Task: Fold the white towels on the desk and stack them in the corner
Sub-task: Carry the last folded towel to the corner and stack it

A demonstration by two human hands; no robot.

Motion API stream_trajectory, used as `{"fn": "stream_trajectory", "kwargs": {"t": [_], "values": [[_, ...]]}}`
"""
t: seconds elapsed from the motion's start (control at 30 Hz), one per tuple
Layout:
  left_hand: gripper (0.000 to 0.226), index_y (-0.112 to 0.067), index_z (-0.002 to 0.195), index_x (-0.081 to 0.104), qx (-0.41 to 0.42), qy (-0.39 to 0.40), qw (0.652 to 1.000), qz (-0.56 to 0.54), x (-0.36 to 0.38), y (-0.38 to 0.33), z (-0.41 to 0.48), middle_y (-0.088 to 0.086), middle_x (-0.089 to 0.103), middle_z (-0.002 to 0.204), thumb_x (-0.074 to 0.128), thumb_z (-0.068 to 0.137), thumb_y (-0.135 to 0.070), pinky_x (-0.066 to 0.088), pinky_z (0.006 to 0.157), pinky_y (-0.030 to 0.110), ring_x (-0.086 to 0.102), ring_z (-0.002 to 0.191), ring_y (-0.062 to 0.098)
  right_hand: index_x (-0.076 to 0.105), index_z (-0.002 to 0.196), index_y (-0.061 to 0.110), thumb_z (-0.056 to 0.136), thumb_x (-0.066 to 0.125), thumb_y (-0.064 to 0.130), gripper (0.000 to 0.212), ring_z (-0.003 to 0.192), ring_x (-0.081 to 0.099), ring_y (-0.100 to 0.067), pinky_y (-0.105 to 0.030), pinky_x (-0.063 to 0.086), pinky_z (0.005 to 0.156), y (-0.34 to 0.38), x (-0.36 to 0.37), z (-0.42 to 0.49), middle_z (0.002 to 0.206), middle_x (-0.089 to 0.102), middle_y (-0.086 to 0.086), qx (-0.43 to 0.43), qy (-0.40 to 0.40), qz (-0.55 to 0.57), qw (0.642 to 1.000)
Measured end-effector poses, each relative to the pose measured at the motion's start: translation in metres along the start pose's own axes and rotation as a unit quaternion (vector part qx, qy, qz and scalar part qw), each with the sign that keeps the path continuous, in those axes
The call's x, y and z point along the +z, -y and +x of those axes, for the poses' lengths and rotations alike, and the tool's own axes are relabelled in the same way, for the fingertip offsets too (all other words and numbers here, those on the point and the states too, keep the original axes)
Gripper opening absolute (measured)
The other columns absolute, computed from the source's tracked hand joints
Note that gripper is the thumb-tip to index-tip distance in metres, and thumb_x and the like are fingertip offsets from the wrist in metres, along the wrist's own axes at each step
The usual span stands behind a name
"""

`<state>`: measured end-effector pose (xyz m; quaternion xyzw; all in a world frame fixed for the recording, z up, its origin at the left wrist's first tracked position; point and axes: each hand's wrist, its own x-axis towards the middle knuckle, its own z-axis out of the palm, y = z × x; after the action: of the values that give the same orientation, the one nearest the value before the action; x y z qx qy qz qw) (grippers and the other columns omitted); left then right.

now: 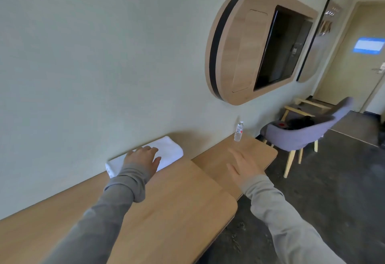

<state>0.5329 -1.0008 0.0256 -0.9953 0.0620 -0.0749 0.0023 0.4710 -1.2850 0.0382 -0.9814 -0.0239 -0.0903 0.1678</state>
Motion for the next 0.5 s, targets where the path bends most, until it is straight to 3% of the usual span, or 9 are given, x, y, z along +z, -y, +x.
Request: {"fn": "stream_trajectory", "kwargs": {"t": [0.17,0.5], "values": [[0.043,-0.029,0.137,0.040,-0.065,0.026,0.997,-0.033,0.011,-0.007,-0.002,-0.009,0.048,0.137,0.031,0.097,-0.043,0.039,0.097,0.030,0.048,0.121,0.014,0.034,0.142,0.013,0.096,0.043,0.023,0.047,0.131,0.038,-0.021,-0.034,0.030,0.109,-0.019,0.019,0.043,0.145,0.039,-0.002,-0.059,0.015,0.030,0.998],[0.044,-0.030,0.139,0.037,-0.189,0.080,0.977,-0.059,0.068,0.029,0.026,-0.009,0.046,0.139,0.031,0.098,-0.043,0.040,0.099,0.029,0.049,0.122,0.015,0.033,0.142,0.016,0.096,0.043,0.027,0.048,0.129,0.037,-0.020,-0.027,0.027,0.108,-0.004,0.119,0.142,0.140,0.042,-0.003,-0.149,0.111,0.019,0.982]]}}
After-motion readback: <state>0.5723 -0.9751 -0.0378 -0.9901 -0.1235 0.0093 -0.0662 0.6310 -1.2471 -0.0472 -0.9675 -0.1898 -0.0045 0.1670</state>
